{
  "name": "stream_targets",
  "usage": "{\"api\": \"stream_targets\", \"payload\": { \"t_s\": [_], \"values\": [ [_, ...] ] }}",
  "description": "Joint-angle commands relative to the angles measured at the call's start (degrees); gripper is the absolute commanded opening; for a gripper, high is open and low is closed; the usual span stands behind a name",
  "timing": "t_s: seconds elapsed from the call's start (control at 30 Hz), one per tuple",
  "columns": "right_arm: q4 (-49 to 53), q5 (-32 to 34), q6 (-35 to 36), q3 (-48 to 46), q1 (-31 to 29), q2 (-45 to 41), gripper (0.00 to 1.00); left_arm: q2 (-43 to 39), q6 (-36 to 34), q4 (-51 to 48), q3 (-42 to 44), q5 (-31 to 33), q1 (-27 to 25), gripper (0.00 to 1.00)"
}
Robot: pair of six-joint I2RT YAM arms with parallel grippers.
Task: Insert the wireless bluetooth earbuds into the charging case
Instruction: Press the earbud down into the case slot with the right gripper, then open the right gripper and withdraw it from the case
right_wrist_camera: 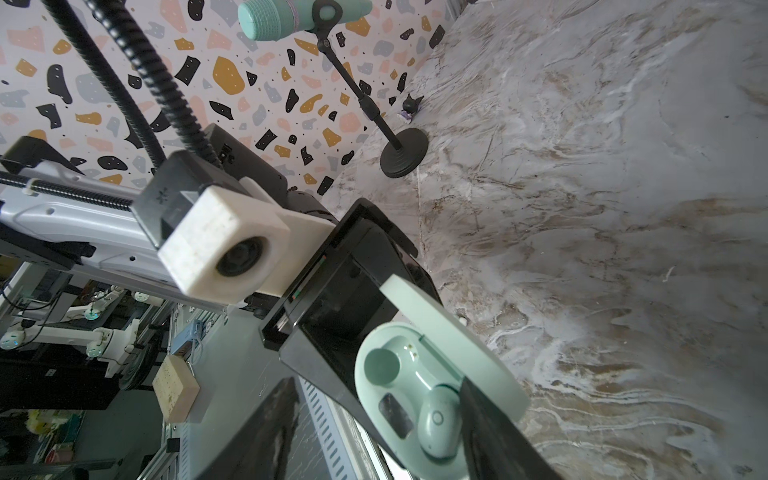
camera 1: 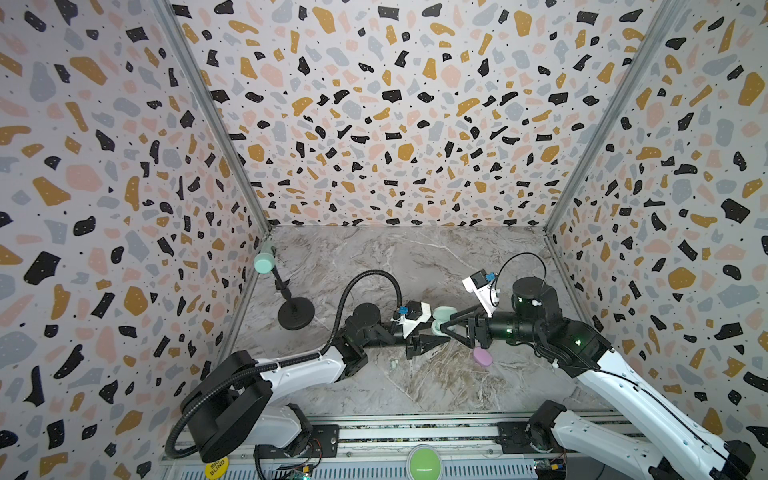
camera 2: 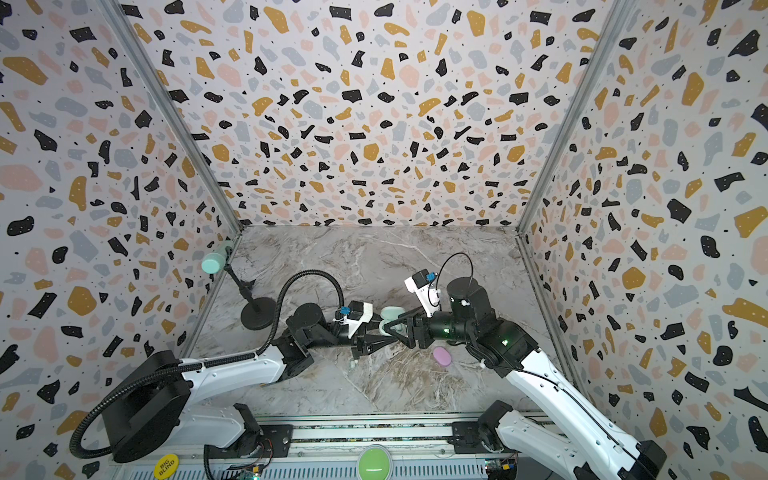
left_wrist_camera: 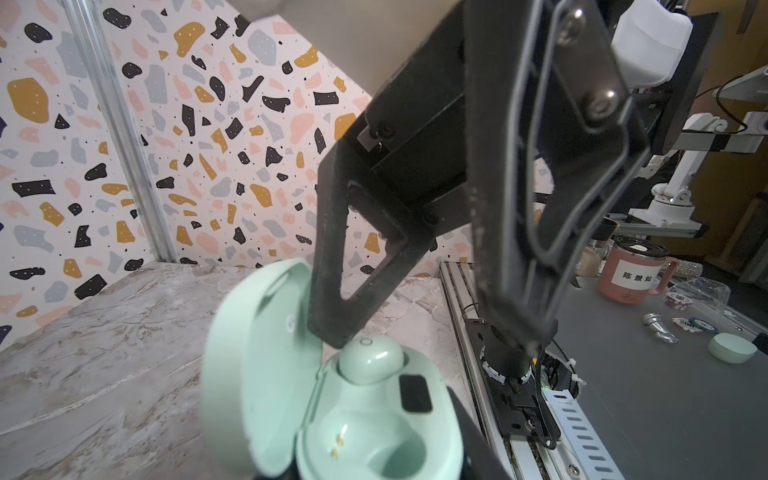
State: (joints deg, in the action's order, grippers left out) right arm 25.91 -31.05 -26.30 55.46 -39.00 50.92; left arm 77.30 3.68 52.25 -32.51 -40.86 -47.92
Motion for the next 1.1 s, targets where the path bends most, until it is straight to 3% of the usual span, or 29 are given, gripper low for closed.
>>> {"api": "stream_targets", "payload": {
  "t_s": [0.0,0.37,0.53,0.7,1.07],
  "values": [
    [-0.34,3.58,0.72,3.02,-0.64,-0.73,0.65,-0.31,-2.15,2.48,0.15,-2.18,-0.68,0.25],
    [1.52,11.91,-3.14,2.35,-11.97,-3.55,0.67,-0.45,-0.24,5.68,3.33,1.68,5.83,0.25],
    [-5.72,14.65,-5.50,-4.00,-20.75,-1.24,0.68,-0.38,0.15,6.02,2.69,2.54,10.62,0.25],
    [-10.80,17.99,-4.70,-7.79,-27.22,7.04,0.69,-0.10,-0.84,4.11,0.11,2.72,14.22,0.25],
    [-8.45,28.41,-6.28,-2.47,-29.48,33.56,0.65,1.18,-2.39,1.18,-4.13,2.56,16.87,0.25]
  ]
}}
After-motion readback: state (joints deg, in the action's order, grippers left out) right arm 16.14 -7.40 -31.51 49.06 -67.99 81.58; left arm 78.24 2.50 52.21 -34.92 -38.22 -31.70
